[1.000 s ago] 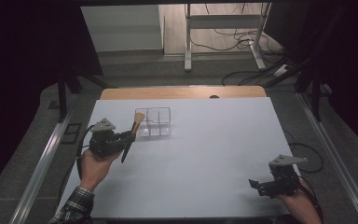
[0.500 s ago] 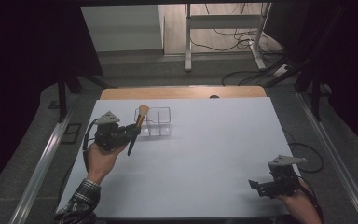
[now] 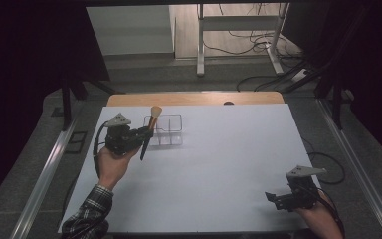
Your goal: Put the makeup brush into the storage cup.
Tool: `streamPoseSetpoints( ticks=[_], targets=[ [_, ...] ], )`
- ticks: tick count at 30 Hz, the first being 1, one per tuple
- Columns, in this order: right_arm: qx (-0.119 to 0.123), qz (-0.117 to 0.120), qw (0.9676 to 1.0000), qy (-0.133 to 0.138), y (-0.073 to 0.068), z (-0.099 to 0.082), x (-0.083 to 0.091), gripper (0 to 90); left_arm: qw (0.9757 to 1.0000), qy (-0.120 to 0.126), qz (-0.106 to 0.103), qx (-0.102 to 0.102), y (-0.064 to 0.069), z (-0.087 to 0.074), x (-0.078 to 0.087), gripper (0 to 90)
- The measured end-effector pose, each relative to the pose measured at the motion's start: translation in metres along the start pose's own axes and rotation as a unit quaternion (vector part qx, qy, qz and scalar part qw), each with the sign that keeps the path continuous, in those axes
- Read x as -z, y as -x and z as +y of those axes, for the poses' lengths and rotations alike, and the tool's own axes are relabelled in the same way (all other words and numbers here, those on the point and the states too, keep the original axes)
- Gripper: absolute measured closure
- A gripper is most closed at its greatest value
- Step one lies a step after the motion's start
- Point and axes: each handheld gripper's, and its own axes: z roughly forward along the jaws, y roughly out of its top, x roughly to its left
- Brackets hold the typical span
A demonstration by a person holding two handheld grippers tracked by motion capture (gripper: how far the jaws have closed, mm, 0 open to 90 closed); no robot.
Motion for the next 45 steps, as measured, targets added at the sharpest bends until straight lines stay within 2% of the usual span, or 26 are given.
streamPoseSetpoints(
  ticks=[22,36,41,45],
  targets=[
    [0.001,0.001,1.0,0.003,0.0,0.0,0.0,0.0,0.9998,0.019,-0.001,0.003,0.002,0.022,-0.019,73.6],
    [-0.001,0.002,1.0,0.001,0.0,0.0,0.0,0.0,0.9997,0.023,0.002,0.004,-0.002,0.031,-0.034,73.6],
    [0.001,0.002,1.0,0.001,0.0,0.0,-0.001,0.0,0.9996,0.026,0.0,0.011,-0.004,0.035,-0.041,73.6],
    [0.001,0.002,1.0,0.001,0.0,0.0,-0.001,0.0,0.9995,0.03,0.003,0.007,-0.003,0.04,-0.047,73.6]
  ],
)
